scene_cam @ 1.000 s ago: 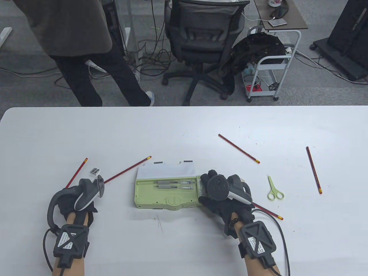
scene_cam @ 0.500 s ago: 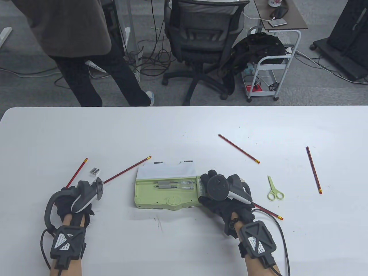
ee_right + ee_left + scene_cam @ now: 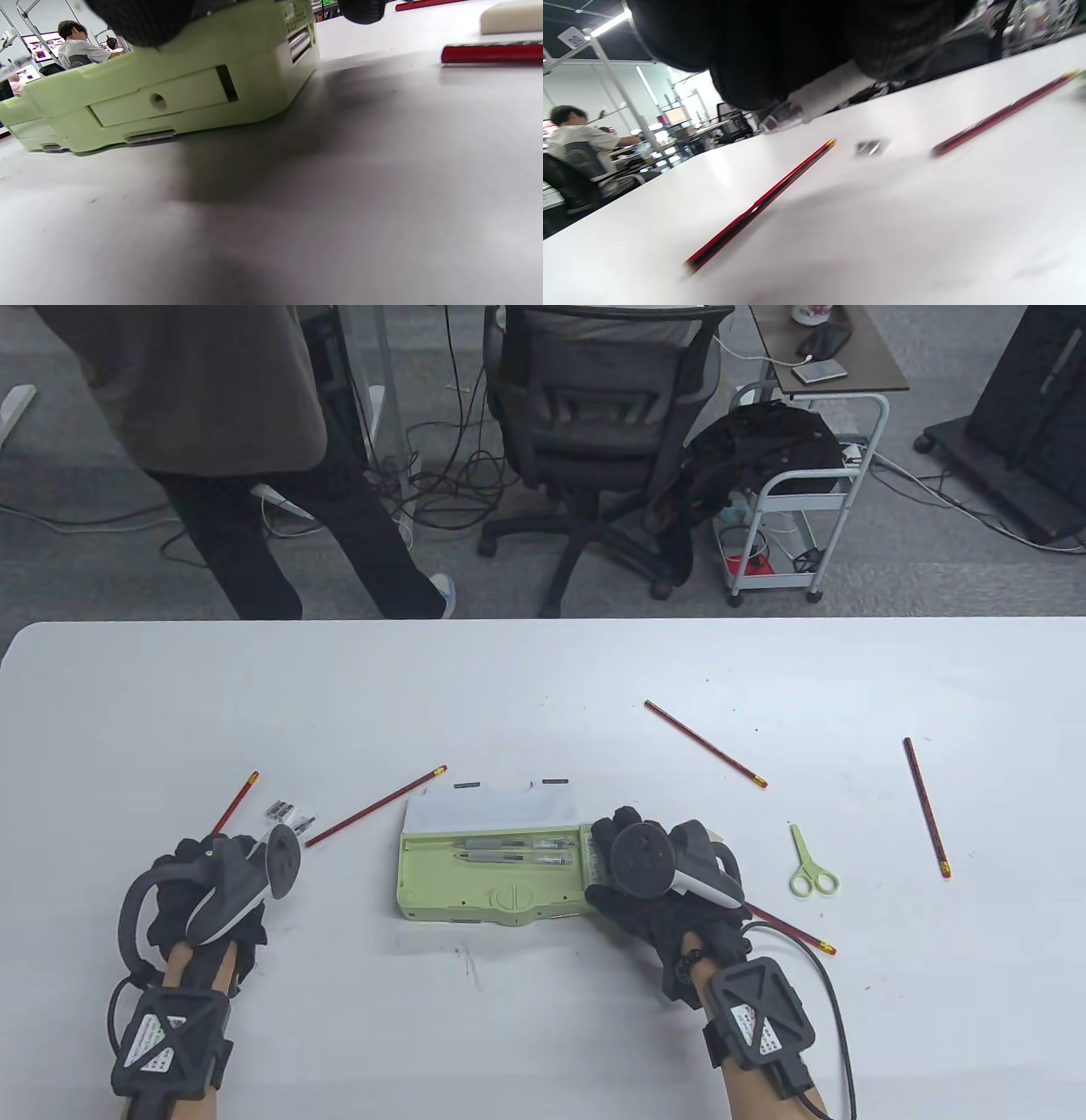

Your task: Organize multifunction pencil case

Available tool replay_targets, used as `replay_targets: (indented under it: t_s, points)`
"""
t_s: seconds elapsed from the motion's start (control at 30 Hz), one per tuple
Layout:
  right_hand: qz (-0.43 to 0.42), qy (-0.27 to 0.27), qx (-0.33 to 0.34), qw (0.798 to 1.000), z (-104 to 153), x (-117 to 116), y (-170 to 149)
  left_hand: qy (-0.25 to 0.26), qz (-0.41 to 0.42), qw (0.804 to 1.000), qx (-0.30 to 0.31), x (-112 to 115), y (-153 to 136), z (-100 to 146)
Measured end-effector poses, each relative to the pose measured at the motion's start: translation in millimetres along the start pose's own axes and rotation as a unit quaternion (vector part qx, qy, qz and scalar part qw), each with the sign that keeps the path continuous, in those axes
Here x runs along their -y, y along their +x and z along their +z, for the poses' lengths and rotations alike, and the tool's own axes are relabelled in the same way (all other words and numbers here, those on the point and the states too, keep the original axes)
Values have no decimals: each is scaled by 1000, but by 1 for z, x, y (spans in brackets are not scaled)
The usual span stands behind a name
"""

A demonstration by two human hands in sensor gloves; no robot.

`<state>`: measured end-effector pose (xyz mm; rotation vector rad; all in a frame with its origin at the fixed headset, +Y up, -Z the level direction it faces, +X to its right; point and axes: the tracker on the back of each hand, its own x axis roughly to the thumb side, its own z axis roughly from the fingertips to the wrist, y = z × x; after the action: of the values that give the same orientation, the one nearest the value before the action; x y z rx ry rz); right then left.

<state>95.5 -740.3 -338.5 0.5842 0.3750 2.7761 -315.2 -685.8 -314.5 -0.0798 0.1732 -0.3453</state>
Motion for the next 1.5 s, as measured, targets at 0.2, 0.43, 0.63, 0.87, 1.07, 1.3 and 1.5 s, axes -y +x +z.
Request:
replay_targets:
  t_s: [0.2, 0.43, 0.63, 0.87, 1.07, 1.3, 1.5]
  points:
    - [0, 0, 0, 1000, 0, 0, 0, 65, 7, 994, 90, -36, 53, 10]
    - [0, 0, 0, 1000, 0, 0, 0, 100, -18, 977, 187, -57, 118, 24]
    - [0, 0, 1, 1000, 0, 0, 0, 92, -35, 965, 242, -62, 161, 32]
    - [-1, 0, 1, 1000, 0, 0, 0, 80, -68, 956, 273, -62, 193, 35]
    - [-1, 0, 2, 1000, 0, 0, 0, 80, -72, 955, 276, -60, 204, 33]
    - [-2, 0, 2, 1000, 0, 0, 0, 77, -75, 957, 271, -59, 208, 31]
    - [-3, 1, 2, 1000, 0, 0, 0, 75, -77, 956, 272, -60, 208, 33]
